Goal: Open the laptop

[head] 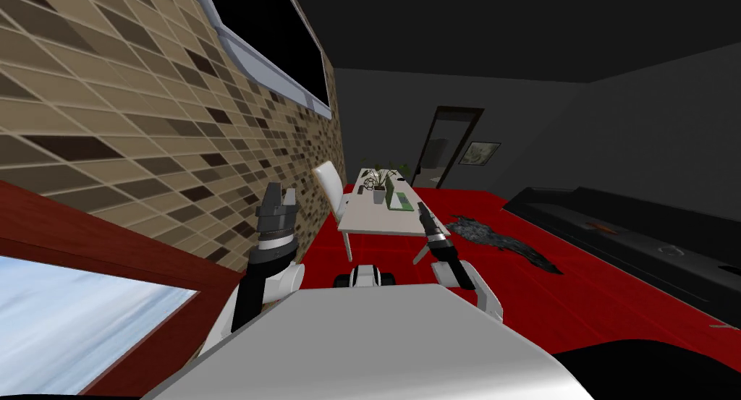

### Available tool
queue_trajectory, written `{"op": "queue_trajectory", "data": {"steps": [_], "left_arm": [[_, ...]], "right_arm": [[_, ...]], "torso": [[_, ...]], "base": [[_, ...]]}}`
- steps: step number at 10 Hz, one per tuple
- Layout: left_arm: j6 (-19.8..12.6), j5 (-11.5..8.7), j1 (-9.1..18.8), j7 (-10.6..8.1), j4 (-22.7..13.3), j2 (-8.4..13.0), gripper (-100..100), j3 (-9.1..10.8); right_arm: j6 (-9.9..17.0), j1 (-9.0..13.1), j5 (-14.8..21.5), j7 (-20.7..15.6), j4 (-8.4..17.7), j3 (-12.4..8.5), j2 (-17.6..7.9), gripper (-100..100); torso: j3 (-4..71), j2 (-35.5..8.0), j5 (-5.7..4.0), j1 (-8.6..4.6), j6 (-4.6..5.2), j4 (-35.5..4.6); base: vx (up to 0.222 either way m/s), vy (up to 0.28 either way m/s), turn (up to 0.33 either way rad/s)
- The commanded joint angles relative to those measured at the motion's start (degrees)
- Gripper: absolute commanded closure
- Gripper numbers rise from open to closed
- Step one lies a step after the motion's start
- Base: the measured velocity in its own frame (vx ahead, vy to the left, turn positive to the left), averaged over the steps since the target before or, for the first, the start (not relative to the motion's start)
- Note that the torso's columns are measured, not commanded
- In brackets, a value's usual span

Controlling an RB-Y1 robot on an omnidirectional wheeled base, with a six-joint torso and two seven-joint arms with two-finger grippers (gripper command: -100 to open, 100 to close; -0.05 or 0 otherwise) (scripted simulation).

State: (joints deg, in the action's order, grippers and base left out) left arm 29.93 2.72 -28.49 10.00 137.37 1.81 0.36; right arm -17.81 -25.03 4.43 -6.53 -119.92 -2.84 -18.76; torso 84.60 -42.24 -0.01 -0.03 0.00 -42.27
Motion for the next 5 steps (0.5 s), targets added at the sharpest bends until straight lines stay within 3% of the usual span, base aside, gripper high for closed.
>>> {"op": "queue_trajectory", "data": {"steps": [1, 5], "left_arm": [[0.0, 0.0, 0.0, 0.00, 0.0, 0.0, 0, 0.00], [0.0, 0.0, 0.0, 0.00, 0.0, 0.0, 0, 0.00]], "right_arm": [[1.6, 0.5, 3.9, -3.3, 3.5, -1.0, -3.6, -100], [3.9, 1.5, 10.2, -8.4, 10.2, -2.8, -9.8, -100]], "torso": [[0.0, -0.1, 0.03, 0.12, 0.00, 0.0], [0.0, 0.0, -0.01, -0.04, 0.01, 0.0]], "base": [[0.020, 0.146, 0.115], [0.041, 0.131, 0.127]]}}
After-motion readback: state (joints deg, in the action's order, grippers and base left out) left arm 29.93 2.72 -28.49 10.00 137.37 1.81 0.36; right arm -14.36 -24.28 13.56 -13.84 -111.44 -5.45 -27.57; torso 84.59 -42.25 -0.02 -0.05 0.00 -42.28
